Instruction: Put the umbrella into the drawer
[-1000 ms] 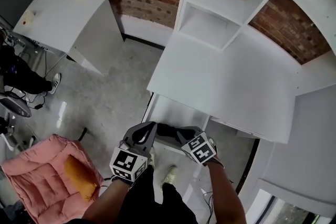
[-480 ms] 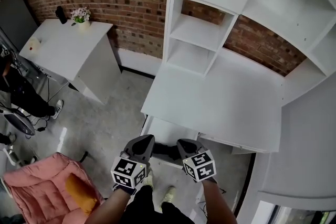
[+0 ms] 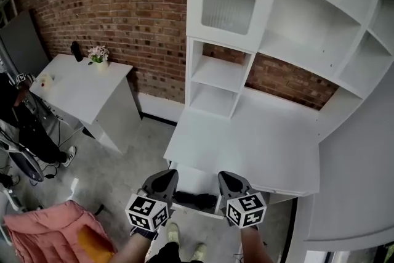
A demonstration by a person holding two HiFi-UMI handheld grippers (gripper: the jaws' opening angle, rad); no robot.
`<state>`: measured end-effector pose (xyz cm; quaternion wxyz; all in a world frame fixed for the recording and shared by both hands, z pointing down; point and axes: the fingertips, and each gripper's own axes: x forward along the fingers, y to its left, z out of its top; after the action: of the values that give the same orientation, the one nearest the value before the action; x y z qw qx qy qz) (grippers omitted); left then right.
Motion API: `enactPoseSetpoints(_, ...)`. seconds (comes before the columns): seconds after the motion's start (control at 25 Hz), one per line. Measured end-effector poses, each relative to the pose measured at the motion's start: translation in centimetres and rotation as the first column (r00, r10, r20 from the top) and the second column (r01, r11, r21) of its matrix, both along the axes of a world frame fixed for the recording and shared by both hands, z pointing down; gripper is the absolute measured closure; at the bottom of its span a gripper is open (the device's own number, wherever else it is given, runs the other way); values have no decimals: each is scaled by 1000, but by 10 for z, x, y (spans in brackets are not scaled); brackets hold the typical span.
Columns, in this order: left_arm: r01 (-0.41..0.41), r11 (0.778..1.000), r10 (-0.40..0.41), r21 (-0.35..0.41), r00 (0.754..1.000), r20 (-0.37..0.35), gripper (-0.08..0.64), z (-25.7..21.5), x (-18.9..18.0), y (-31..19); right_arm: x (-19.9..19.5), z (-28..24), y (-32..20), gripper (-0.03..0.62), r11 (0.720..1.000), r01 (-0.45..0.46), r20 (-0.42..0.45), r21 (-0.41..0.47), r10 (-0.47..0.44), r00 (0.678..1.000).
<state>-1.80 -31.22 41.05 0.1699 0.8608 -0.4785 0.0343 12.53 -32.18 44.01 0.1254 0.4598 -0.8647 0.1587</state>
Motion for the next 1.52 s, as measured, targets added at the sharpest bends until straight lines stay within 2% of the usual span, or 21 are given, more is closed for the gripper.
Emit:
enactPoseSetpoints(0.24, -3, 994, 3, 111, 1000, 7, 554, -59, 4, 0, 17, -74, -1, 588, 984, -50, 55, 173, 41, 998)
enactPoseSetpoints(0.52, -10, 977, 10, 211, 1000, 0, 554, -111, 8, 0, 35, -136, 1, 588, 952, -92, 107, 292, 63, 992)
enactPoseSetpoints(0.88, -10, 957, 11, 288, 1000, -2, 554, -160, 9, 6, 48, -187, 14, 588, 916, -119, 97, 383, 88, 991)
enactPoseSetpoints(1.12, -10, 940, 9, 341, 1000, 5, 554, -185, 11, 11, 51, -209, 19, 589, 901, -111, 104, 420, 73, 992)
enactPoseSetpoints(1.52, -8, 936, 2, 353, 1000, 16, 554, -189, 10, 18, 51, -217, 30, 589, 892, -116, 108, 437, 77, 991)
